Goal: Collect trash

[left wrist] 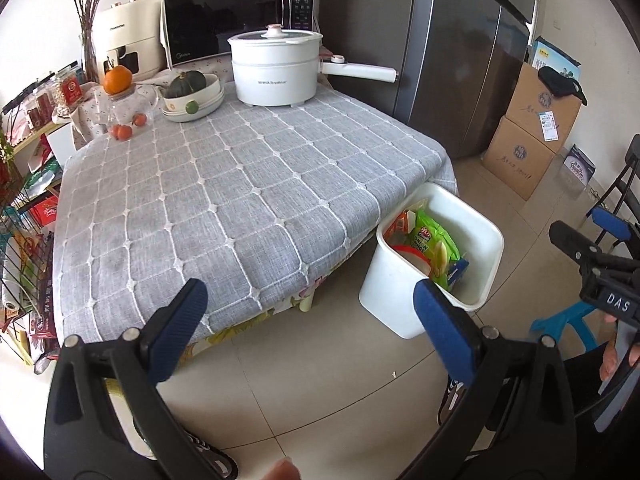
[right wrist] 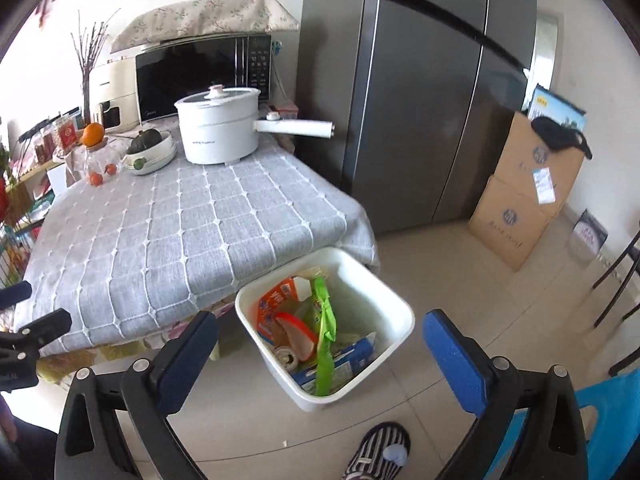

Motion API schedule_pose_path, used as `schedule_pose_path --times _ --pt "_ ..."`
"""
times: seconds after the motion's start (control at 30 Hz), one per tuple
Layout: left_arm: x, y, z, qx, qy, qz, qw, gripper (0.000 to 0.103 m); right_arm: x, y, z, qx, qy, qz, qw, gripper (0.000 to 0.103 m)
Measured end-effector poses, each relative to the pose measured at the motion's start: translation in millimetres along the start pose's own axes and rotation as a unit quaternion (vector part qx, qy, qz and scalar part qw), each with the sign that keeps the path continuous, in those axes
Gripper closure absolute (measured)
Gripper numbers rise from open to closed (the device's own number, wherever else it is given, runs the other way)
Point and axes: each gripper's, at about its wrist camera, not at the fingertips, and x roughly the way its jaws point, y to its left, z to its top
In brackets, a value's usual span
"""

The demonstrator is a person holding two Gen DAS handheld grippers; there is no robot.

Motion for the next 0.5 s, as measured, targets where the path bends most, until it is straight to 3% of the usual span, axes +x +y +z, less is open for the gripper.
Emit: schedule_pose_path --times 0.2,0.5 --pt "-14.7 4.9 -3.1 -0.018 -0.037 0.025 0.9988 0.001 -23.1 12.0 -8.5 -0.017 -0.038 -0.035 0.999 0.0" --pt "-16.9 -3.2 -2.9 -0.012 -0.058 0.031 0.9978 0.001 -27.5 15.6 -3.1 0.007 -0.054 -0.017 0.998 0.0"
